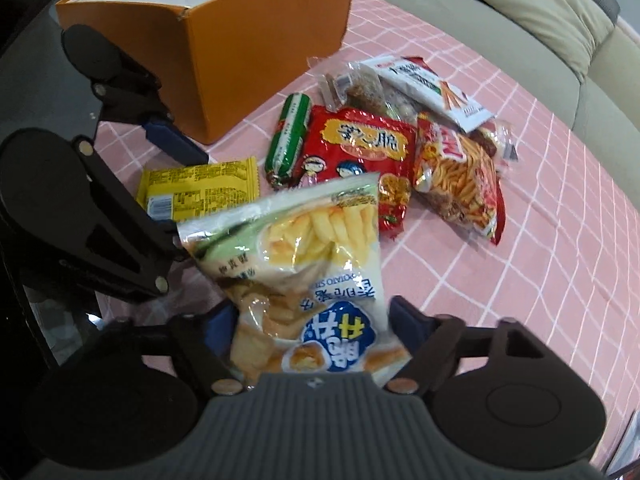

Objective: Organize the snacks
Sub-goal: 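Reach the left tool to the yellow packet while the right tool reaches the potato-chip bag, then close the left tool on the yellow packet while the right tool grips the potato-chip bag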

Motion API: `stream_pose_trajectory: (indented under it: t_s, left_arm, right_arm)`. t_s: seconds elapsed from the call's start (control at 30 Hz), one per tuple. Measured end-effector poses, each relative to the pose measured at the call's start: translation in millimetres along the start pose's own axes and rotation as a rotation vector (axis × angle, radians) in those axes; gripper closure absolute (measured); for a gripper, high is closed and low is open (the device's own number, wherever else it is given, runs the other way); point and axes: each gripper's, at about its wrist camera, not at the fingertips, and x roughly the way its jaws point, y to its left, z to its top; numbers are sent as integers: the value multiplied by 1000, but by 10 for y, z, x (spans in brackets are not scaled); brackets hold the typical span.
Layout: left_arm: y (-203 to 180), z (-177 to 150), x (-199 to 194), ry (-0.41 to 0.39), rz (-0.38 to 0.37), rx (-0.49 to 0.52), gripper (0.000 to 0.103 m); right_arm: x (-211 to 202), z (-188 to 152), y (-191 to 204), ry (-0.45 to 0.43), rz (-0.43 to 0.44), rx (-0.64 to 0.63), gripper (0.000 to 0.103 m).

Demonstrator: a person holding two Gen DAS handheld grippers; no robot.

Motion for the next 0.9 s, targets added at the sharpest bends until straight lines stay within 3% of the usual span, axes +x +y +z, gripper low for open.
stream_pose_trajectory:
  t_s: [0.2,0.43,0.73,0.9]
  left_arm:
    - [-2,17,-21,37,5,-60,44]
    - [36,7,-151,26,24,-97,44]
    - [77,-14,-554,-25,13,-129,44]
    - [102,-12,-874,-96,1,-122,44]
  right_arm:
    - [-45,7,43,1,-8,23,40]
    - [-122,58,78,-3,-25,90,47]
    - [-398,122,129,-49,-37,166,48]
    - [-581,181,146,-84,-40,222,48]
